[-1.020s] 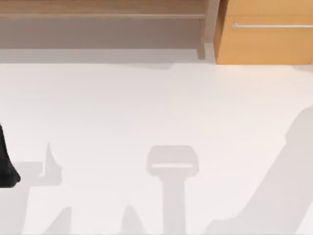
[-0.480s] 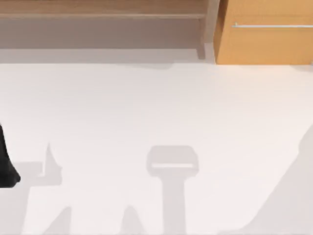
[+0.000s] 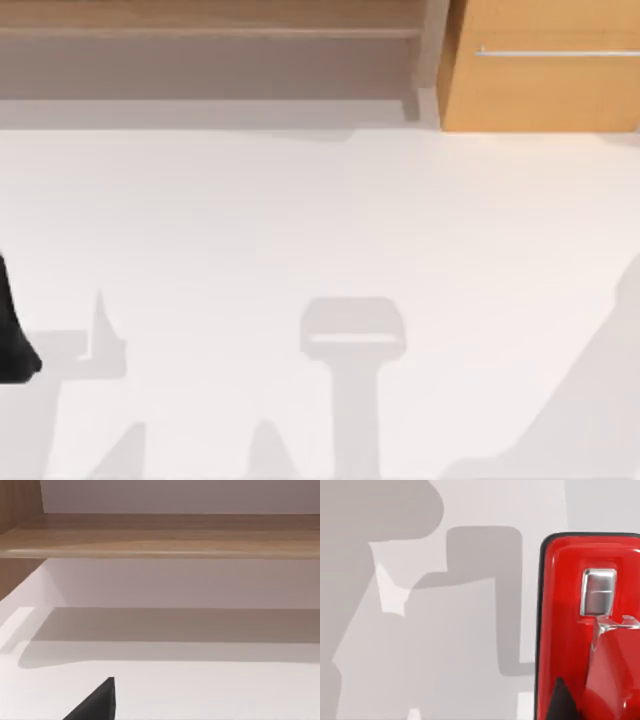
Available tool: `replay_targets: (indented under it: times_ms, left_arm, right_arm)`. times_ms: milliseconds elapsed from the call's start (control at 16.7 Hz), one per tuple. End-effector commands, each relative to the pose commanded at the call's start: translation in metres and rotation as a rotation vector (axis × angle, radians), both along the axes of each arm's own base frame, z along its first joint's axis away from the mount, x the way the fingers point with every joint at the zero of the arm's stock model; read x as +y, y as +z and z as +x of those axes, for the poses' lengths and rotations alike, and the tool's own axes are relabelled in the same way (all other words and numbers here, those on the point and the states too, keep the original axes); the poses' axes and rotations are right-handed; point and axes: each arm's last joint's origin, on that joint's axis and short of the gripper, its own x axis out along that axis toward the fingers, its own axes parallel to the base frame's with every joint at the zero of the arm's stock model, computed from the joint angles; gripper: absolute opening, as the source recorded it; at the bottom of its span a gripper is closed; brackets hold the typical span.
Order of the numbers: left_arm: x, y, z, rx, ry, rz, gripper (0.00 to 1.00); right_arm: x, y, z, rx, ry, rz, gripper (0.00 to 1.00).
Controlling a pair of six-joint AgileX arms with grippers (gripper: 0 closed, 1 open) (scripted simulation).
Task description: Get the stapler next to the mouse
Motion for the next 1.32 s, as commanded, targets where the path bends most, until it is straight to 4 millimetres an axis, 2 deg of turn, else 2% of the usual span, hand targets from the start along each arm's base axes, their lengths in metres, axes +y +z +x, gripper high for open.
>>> replay_targets:
  times_ms: [240, 540, 1320]
  left_arm:
    - [0.000, 0.000, 0.000, 0.000, 0.000, 0.000, 1.00]
    - [0.000, 0.000, 0.000, 0.000, 0.000, 0.000, 1.00]
    - [0.000, 0.000, 0.000, 0.000, 0.000, 0.000, 1.00]
  right_arm:
    - [0.031, -0.024, 0.016, 0.046, 0.131, 0.092, 0.00]
    - [0.033, -0.027, 0.017, 0.054, 0.139, 0.101, 0.00]
    - [0.033, -0.027, 0.017, 0.054, 0.139, 0.101, 0.98]
